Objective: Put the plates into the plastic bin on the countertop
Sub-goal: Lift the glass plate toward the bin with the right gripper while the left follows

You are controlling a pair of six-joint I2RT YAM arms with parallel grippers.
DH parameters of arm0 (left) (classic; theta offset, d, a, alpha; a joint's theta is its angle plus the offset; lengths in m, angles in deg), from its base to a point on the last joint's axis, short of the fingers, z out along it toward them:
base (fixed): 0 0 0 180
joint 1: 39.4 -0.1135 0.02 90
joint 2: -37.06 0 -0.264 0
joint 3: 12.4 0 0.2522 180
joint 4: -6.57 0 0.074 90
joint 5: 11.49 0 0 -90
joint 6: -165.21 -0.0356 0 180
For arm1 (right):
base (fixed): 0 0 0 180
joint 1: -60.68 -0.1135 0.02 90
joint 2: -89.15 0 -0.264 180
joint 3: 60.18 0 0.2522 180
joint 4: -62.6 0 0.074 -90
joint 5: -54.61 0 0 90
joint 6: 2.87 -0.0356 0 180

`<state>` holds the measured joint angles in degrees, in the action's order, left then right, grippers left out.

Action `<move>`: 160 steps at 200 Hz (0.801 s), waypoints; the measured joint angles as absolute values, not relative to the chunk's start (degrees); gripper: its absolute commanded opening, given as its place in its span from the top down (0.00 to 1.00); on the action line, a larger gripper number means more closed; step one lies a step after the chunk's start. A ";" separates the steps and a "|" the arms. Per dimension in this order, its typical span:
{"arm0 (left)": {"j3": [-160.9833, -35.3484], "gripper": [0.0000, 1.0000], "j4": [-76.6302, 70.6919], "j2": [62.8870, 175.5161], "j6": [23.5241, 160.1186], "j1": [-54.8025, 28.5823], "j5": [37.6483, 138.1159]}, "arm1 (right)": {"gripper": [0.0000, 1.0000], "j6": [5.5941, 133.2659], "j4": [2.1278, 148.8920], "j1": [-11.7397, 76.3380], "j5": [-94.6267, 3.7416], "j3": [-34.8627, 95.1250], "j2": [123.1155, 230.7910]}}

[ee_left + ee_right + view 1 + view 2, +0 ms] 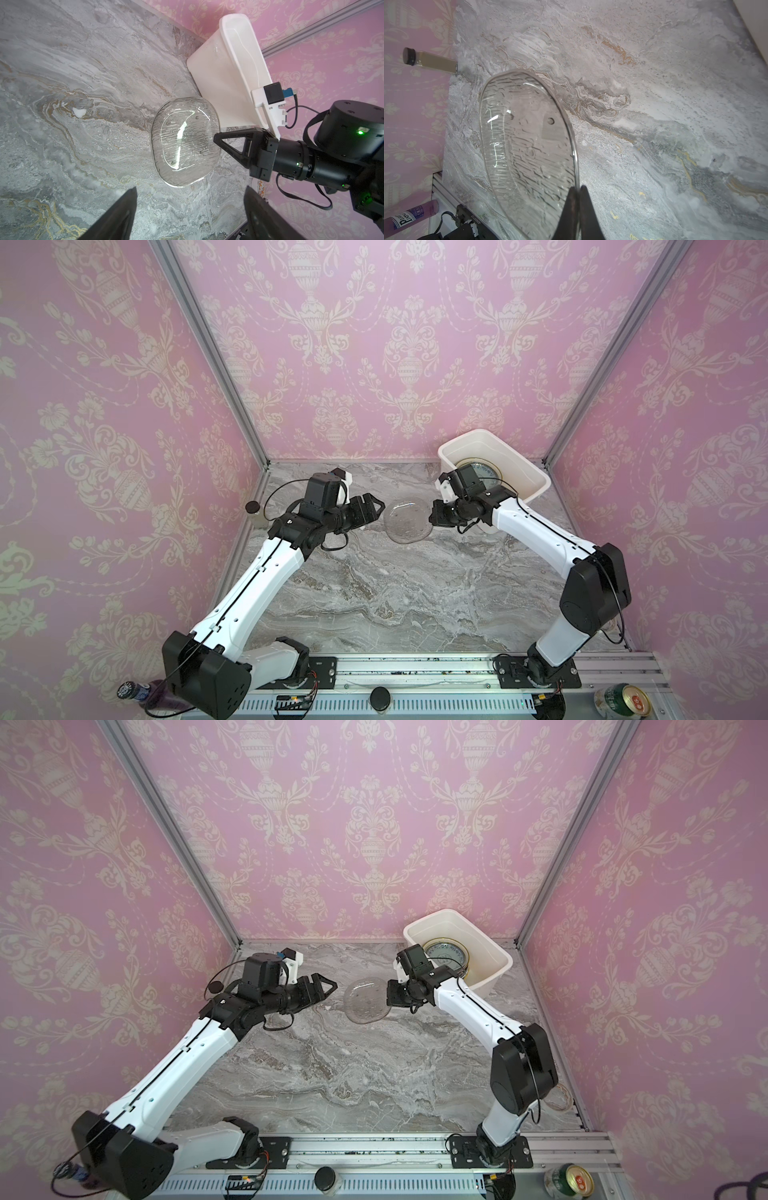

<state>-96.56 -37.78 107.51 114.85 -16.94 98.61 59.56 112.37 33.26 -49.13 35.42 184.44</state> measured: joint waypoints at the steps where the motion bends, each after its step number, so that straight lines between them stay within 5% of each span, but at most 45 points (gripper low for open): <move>1: -96.77 0.17 -37.87 107.54 114.81 -16.90 98.61 | 1.00 59.49 112.44 33.26 -49.13 35.44 184.26; 59: -116.69 0.18 -45.10 114.75 103.18 -9.55 93.03 | 1.00 56.34 115.87 36.06 -49.19 39.84 178.30; 160: -135.13 0.16 -53.51 127.64 77.32 8.48 79.35 | 1.00 47.95 114.29 57.35 -52.95 43.51 173.55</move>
